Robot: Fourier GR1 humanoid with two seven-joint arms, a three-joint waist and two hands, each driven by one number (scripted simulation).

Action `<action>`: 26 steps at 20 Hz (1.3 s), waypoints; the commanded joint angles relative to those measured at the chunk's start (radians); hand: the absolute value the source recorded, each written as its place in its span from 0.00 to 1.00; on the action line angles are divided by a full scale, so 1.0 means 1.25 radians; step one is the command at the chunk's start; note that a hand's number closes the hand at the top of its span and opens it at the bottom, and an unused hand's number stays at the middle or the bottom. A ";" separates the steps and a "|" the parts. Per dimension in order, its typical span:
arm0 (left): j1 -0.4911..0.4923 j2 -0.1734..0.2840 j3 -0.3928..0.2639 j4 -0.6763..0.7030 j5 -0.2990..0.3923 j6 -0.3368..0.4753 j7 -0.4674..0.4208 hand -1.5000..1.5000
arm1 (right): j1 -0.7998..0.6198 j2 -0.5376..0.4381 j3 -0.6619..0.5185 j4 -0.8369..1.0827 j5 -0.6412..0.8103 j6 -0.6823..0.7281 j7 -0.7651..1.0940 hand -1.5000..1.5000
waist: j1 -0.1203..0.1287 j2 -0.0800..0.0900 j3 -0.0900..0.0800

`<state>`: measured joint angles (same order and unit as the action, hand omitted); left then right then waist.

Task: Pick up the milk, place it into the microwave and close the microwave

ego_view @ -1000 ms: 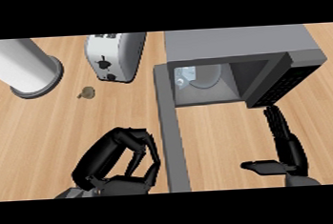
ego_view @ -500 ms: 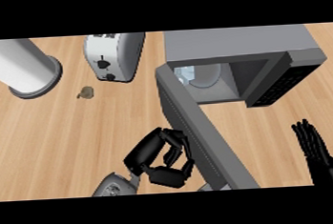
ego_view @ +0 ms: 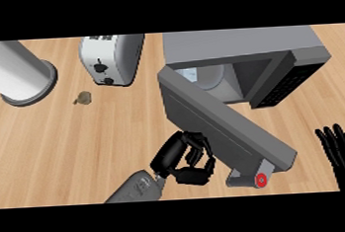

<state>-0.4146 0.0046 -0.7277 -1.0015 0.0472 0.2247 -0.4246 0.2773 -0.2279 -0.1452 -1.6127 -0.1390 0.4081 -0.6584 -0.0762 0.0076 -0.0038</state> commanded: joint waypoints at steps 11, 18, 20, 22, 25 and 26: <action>-0.156 -0.003 -0.170 0.051 0.316 0.170 -0.030 1.00 | 0.023 -0.042 0.030 -0.193 -0.110 0.078 0.134 0.00 | -0.068 0.015 -0.002; -0.210 -0.003 -0.138 0.035 0.417 0.312 -0.067 1.00 | -0.007 -0.097 0.006 -0.245 -0.121 0.083 0.188 0.00 | -0.091 0.019 -0.003; -0.241 -0.004 -0.126 0.049 0.449 0.336 -0.051 1.00 | -0.025 -0.107 -0.003 -0.245 -0.125 0.082 0.195 0.00 | -0.100 0.024 -0.002; -0.256 -0.004 -0.125 0.059 0.473 0.362 -0.062 1.00 | -0.041 -0.114 -0.013 -0.262 -0.135 0.071 0.211 0.00 | -0.099 0.024 -0.002; -0.297 -0.004 -0.118 0.077 0.510 0.376 -0.053 0.00 | -0.056 -0.122 -0.033 -0.253 -0.167 0.076 0.212 0.00 | -0.122 0.032 -0.001; -0.311 -0.004 -0.114 0.088 0.518 0.390 -0.042 0.00 | -0.064 -0.135 -0.045 -0.245 -0.176 0.083 0.211 0.00 | -0.129 0.035 0.000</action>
<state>-0.7329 0.0003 -0.8938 -0.9127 0.6425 0.6632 -0.4872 0.2292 -0.3773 -0.1773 -1.9269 -0.3288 0.5099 -0.4065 -0.2171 0.0426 -0.0057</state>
